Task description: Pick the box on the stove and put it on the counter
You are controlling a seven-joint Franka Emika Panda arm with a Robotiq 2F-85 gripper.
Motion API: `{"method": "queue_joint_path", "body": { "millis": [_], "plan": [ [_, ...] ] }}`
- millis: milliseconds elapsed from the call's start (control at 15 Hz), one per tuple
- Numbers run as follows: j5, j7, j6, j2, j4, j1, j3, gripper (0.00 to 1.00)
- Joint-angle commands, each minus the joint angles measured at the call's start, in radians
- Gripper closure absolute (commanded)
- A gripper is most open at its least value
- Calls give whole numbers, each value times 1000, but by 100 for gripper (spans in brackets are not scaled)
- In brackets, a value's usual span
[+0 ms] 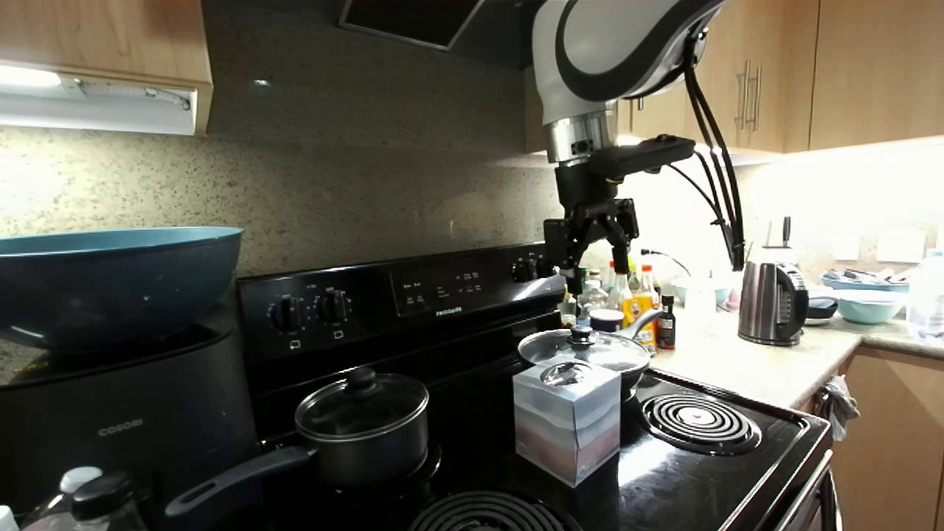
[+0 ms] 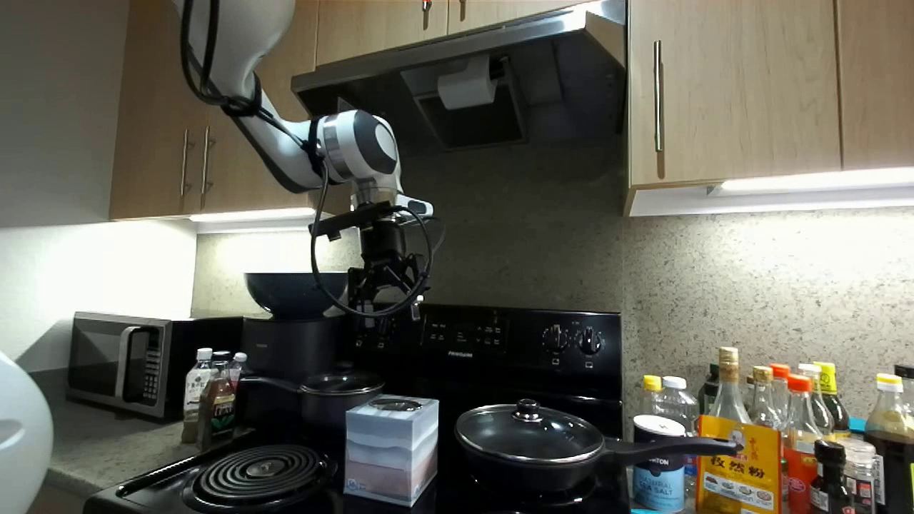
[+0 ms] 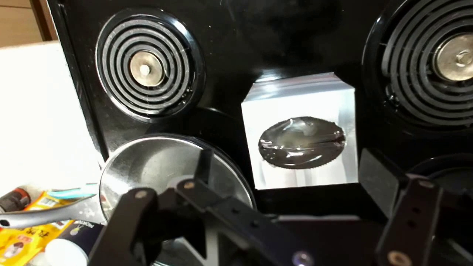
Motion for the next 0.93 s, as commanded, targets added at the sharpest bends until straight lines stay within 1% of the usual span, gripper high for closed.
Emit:
{"method": "queue_joint_path", "body": {
  "millis": [0,67,200,600,667,733,867],
  "plan": [
    [-5,34,20,13,-26,-18,-33,0],
    [-1,3,-1,13,-4,-6,-29,0],
    [0,2,-1,23,-6,-10,-43,0],
    [-13,-4,-13,39,3,-9,-43,0],
    [-4,-77,-57,80,32,-9,-51,0],
    [5,-141,-77,107,45,-9,-60,0],
    [5,-242,-89,173,72,-17,-80,0]
  ]
}}
